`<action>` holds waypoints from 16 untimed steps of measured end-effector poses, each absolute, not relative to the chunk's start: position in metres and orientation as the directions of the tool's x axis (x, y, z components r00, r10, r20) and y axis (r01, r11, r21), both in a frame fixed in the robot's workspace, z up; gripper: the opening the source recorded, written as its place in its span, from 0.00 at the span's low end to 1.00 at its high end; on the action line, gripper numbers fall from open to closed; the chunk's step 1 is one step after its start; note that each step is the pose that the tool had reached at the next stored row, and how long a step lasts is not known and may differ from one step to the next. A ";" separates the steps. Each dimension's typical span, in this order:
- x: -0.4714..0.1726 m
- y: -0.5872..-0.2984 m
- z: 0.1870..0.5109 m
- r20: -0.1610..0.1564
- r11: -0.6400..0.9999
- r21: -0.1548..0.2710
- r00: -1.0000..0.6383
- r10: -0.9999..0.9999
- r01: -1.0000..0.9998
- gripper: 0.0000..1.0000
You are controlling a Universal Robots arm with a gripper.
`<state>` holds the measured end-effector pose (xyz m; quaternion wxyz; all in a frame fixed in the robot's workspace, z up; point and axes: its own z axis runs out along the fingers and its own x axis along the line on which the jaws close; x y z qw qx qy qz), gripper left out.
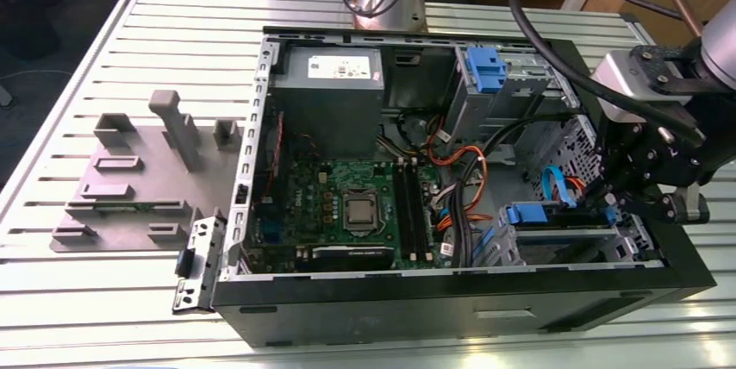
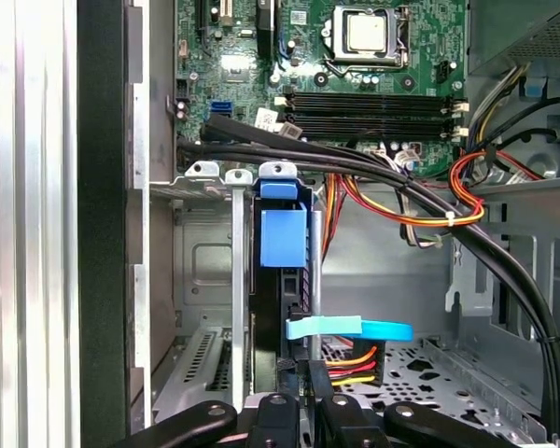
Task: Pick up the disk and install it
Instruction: 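Insert the second disk wire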
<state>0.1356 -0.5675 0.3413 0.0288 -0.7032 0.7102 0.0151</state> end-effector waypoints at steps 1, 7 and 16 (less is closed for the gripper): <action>0.136 -0.567 0.341 -0.062 0.011 -0.019 -0.009 -0.998 -1.000 0.16; 0.136 -0.566 0.341 -0.062 0.011 -0.019 -0.009 -0.998 -1.000 0.16; 0.138 -0.568 0.341 -0.062 0.010 -0.019 -0.009 -0.998 -1.000 0.16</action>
